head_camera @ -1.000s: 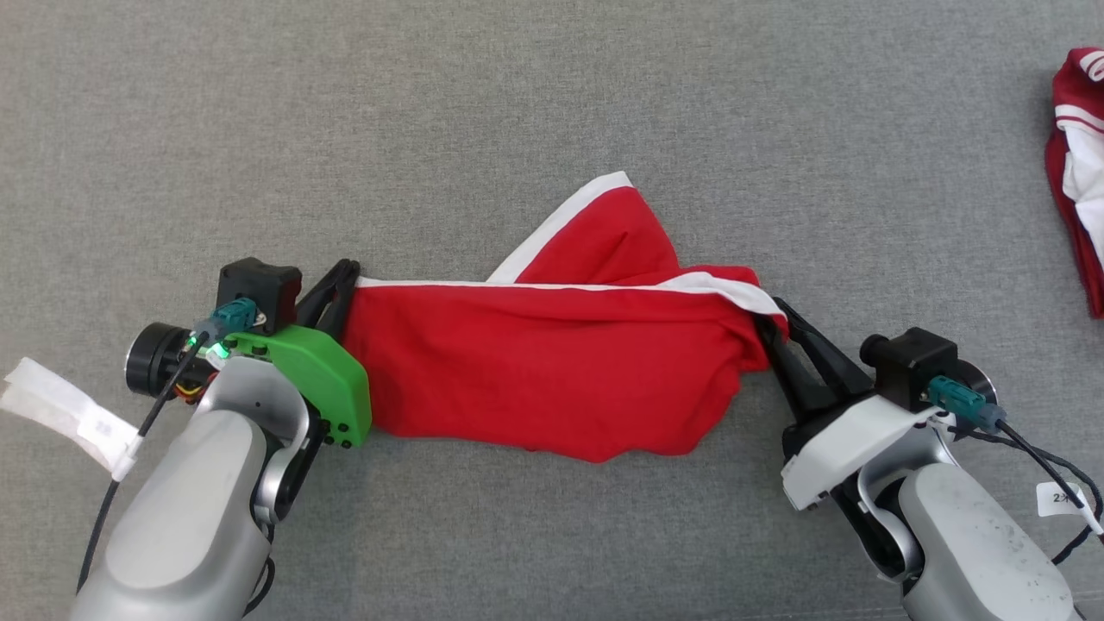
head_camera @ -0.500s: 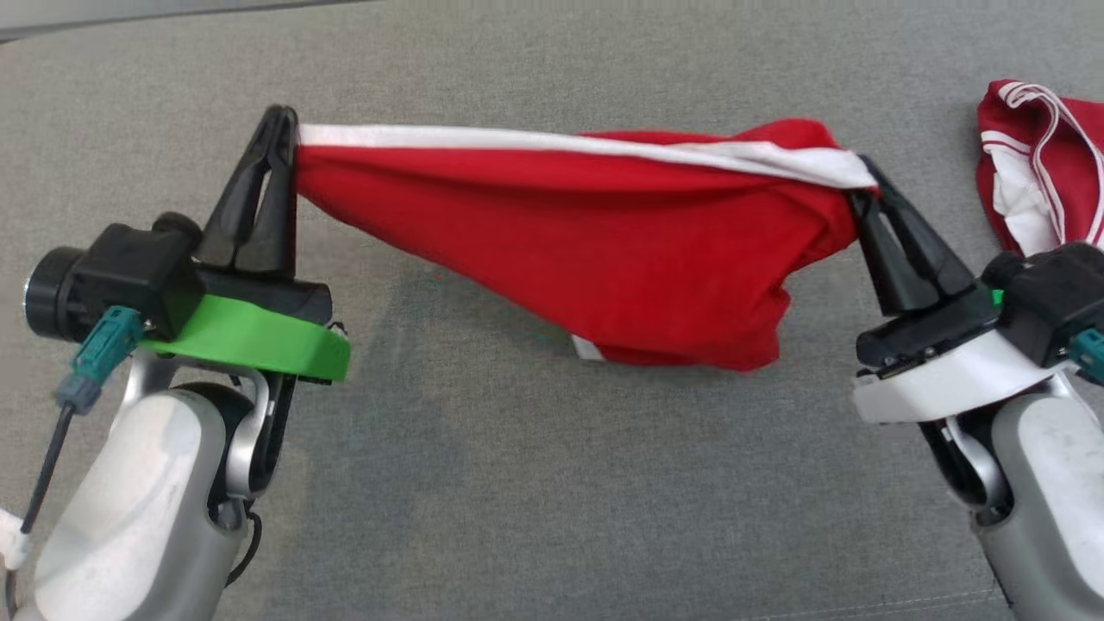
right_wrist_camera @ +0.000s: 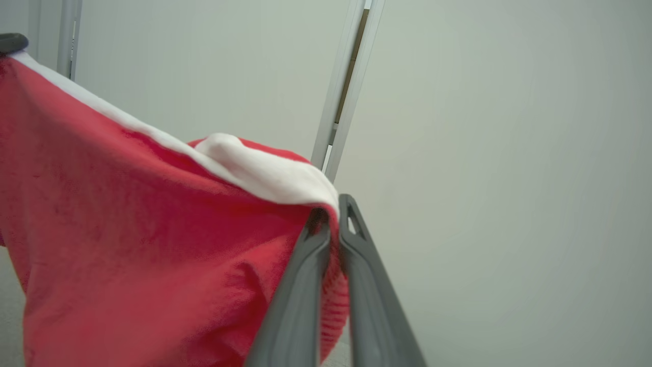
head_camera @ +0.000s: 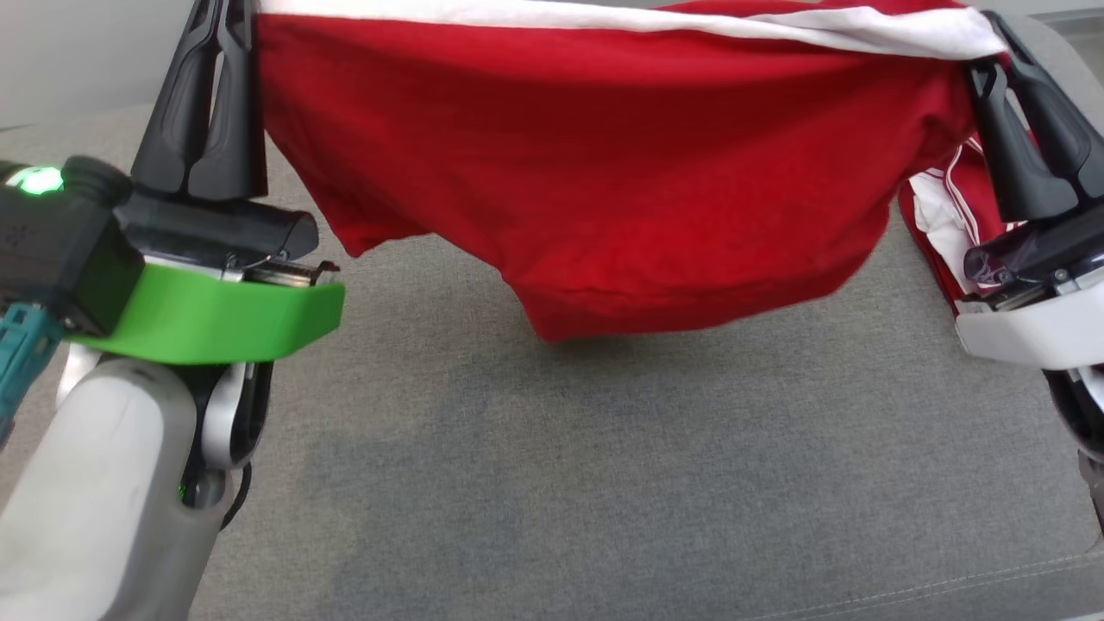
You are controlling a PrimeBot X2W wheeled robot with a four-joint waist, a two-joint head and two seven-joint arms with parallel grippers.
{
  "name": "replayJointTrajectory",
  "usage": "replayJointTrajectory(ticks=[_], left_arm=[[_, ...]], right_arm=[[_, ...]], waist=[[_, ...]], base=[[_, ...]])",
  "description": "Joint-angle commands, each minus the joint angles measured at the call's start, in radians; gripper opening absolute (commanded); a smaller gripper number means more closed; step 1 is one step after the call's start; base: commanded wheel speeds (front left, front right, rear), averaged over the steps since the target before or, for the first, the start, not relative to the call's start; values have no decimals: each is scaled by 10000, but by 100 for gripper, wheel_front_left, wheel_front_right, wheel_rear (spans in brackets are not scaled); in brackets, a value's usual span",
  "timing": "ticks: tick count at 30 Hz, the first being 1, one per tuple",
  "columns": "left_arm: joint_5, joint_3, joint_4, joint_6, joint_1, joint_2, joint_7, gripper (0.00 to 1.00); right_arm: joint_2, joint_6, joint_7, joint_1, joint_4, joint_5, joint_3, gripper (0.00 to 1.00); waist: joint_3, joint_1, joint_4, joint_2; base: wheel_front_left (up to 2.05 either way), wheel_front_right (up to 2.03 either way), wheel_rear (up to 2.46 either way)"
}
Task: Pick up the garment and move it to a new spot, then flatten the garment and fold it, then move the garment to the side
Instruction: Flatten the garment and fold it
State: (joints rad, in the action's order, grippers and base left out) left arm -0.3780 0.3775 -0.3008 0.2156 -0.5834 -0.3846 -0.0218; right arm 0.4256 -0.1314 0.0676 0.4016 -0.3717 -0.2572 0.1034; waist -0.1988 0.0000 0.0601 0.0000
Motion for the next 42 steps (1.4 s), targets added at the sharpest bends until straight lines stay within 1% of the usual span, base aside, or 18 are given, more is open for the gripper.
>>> replayJointTrajectory(ticks=[1, 4, 6, 9, 12, 15, 18, 20, 21, 24, 26, 29, 32, 34, 37, 39, 42], left_arm=[[-170, 19, 175, -82, -263, 108, -25, 0], [-370, 101, 823, -339, -732, 309, -94, 0], [-470, 159, 1496, -560, -1240, 481, -227, 0], [-625, 223, 2897, -944, -2338, 882, -576, 0], [-690, 188, 4573, -1293, -3599, 1291, -1109, 0], [-576, 131, 6484, -1606, -5099, 1664, -1735, 0], [-484, -91, 8216, -1739, -6366, 1878, -2186, 0], [-430, -274, 9029, -1768, -6904, 1946, -2343, 0], [-414, -431, 9517, -1802, -7245, 1974, -2389, 0], [-175, -742, 10070, -1754, -7756, 1974, -2426, 0], [-45, -980, 10337, -1751, -7662, 2005, -2421, 0], [207, -1188, 10814, -1755, -7151, 2135, -2416, 0], [364, -1443, 11282, -1810, -6482, 2370, -2417, 0], [422, -1610, 11550, -1872, -5893, 2545, -2418, 0], [572, -1778, 11686, -1972, -5021, 2753, -2419, 0], [692, -1919, 11516, -2025, -4339, 2884, -2419, 0], [973, -2134, 10820, -2073, -3181, 3042, -2420, 0]], right_arm=[[71, 15, 79, 275, -12, -149, -42, 0], [170, 15, 171, 658, 242, -306, -45, 0], [243, 15, 152, 1105, 530, -414, -14, 0], [323, 15, 68, 2078, 1192, -622, 75, 0], [224, 15, -86, 3376, 2157, -793, 295, 0], [-75, 15, -424, 5048, 3534, -817, 643, 0], [-579, 15, -968, 6644, 5147, -722, 1033, 0], [-979, 15, -1383, 7406, 6057, -666, 1293, 0], [-1245, 15, -1738, 7922, 6709, -604, 1393, 0], [-1746, 15, -2400, 8747, 8023, -384, 1625, 0], [-2079, 15, -2777, 9069, 9003, -200, 1745, 0], [-2567, 15, -3113, 9223, 10402, -2, 1930, 0], [-2947, 15, -3271, 8831, 11581, 82, 2243, 0], [-3164, 15, -3318, 8438, 12118, 87, 2460, 0], [-3393, 13, -3339, 7680, 11921, -43, 2673, 0], [-3414, 15, -3324, 6813, 11444, -159, 2642, 0], [-3406, 15, -3327, 5319, 10282, -208, 2735, 0]], waist=[[-182, 0, 16, 0], [-531, 0, -10, 0], [-845, 0, -34, 0], [-1294, 0, -84, 0], [-1602, 0, -77, 0], [-1798, 0, -31, 0], [-1819, 0, 86, 0], [-1721, 0, 189, 0], [-1675, 0, 248, 0], [-1728, 0, 309, 0], [-1795, 0, 314, 0], [-1941, 0, 259, 0], [-2125, 0, 173, 0], [-2235, 0, 141, 0], [-2339, 0, 99, 0], [-2342, 0, 52, 0], [-2268, 0, -3, 0]], base=[[0, 0, 0], [0, 0, 0], [0, 0, 0], [0, 0, 0], [0, 0, 0], [0, 0, 0], [0, 0, 0], [0, 0, 0], [0, 0, 0], [0, 0, 0], [0, 0, 0], [0, 0, 0], [0, 0, 0], [0, 0, 0], [0, 0, 0], [0, 0, 0], [0, 0, 0]])
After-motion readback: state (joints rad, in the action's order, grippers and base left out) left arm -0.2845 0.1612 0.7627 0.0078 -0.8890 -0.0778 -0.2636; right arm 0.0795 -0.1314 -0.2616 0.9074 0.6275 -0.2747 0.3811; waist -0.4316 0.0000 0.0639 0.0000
